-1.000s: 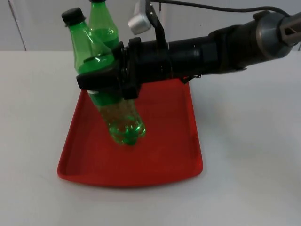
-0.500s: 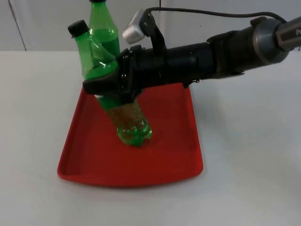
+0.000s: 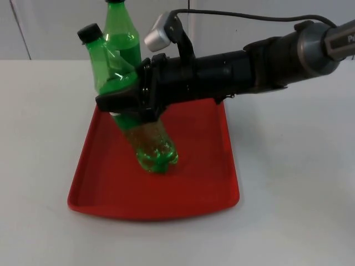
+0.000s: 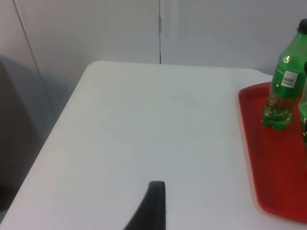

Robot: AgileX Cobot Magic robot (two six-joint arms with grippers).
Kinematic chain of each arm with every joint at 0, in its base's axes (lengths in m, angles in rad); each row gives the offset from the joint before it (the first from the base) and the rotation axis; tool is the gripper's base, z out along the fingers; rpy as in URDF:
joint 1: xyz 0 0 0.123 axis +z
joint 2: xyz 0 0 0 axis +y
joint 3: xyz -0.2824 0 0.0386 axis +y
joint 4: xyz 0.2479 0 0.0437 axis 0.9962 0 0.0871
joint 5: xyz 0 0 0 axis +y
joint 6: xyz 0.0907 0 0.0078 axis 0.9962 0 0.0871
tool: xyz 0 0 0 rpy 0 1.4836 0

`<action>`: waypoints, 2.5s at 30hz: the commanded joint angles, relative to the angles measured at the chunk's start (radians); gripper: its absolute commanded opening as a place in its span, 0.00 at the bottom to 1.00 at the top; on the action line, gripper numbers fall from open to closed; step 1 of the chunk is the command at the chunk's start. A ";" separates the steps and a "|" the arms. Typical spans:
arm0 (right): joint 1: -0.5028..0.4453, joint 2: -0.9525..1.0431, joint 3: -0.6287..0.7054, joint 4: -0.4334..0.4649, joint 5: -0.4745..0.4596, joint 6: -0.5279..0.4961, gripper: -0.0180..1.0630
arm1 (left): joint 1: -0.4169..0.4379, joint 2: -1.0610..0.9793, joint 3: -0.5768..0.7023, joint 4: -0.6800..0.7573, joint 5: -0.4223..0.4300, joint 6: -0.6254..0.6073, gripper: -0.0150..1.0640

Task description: Place the bottle upright on the tray.

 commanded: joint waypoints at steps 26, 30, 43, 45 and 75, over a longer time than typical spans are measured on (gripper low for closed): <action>-0.043 0.022 -0.083 -0.001 0.256 -0.735 0.02 | -0.004 -0.006 0.001 -0.061 -0.002 0.056 0.80; -0.043 0.051 -0.083 -0.001 0.256 -0.772 0.02 | -0.004 -0.006 0.001 -0.094 -0.002 0.095 0.80; -0.043 0.063 -0.083 -0.001 0.256 -0.727 0.02 | -0.004 -0.006 0.001 -0.097 -0.002 0.101 0.80; -0.043 0.063 -0.083 -0.001 0.256 -0.720 0.02 | -0.004 -0.006 0.001 -0.097 -0.002 0.101 0.80; -0.024 0.066 -0.083 -0.001 0.141 -0.707 0.25 | -0.004 -0.006 -0.001 -0.099 -0.002 0.119 0.80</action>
